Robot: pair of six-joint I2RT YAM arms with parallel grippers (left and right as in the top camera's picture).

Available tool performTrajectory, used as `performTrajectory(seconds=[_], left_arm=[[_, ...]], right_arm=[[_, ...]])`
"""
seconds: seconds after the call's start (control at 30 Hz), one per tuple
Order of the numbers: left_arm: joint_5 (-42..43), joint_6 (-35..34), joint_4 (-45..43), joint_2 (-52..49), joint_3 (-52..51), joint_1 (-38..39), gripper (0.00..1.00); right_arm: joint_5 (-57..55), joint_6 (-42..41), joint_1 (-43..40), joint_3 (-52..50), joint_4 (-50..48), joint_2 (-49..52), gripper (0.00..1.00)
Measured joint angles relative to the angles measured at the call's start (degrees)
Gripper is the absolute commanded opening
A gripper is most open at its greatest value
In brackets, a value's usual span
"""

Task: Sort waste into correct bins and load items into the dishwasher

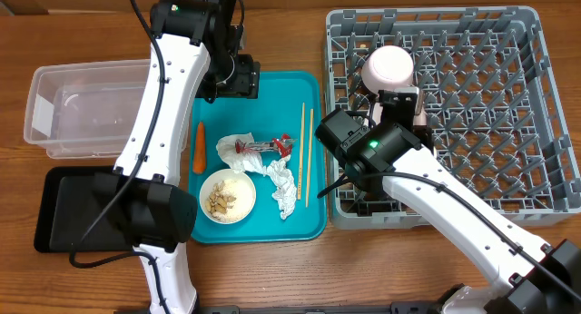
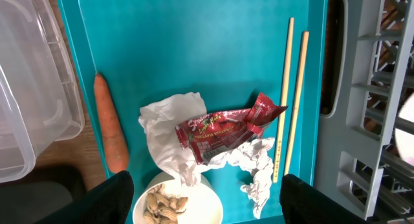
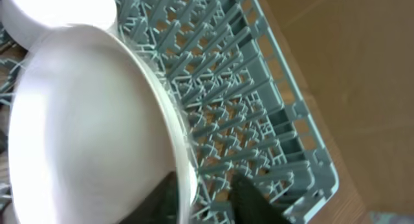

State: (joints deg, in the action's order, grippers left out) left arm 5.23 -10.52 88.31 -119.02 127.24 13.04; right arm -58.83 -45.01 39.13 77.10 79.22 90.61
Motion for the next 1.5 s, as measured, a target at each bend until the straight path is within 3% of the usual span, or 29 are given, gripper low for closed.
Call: performTrajectory(seconds=[0.23, 0.57, 0.77, 1.1, 1.5], left_arm=[[0.0, 0.0, 0.0, -0.02, 0.0, 0.0, 0.75], [0.0, 0.0, 0.2, -0.02, 0.0, 0.0, 0.75], [0.0, 0.0, 1.14, 0.0, 0.0, 0.0, 0.75], [-0.15, 0.0, 3.02, 0.0, 0.0, 0.0, 0.75], [-0.37, 0.0, 8.24, 0.0, 0.0, 0.0, 0.75]], right_arm=[[1.16, 0.02, 0.0, 0.0, -0.15, 0.0, 0.53], [8.57, 0.24, 0.0, 0.0, -4.96, 0.0, 0.81], [11.19, 0.94, 0.0, 3.89, -2.91, 0.0, 0.85], [21.92, 8.94, -0.04, 17.64, -3.13, -3.96, 0.95], [29.49, 12.59, -7.85, 19.23, 1.16, -15.23, 0.96]])
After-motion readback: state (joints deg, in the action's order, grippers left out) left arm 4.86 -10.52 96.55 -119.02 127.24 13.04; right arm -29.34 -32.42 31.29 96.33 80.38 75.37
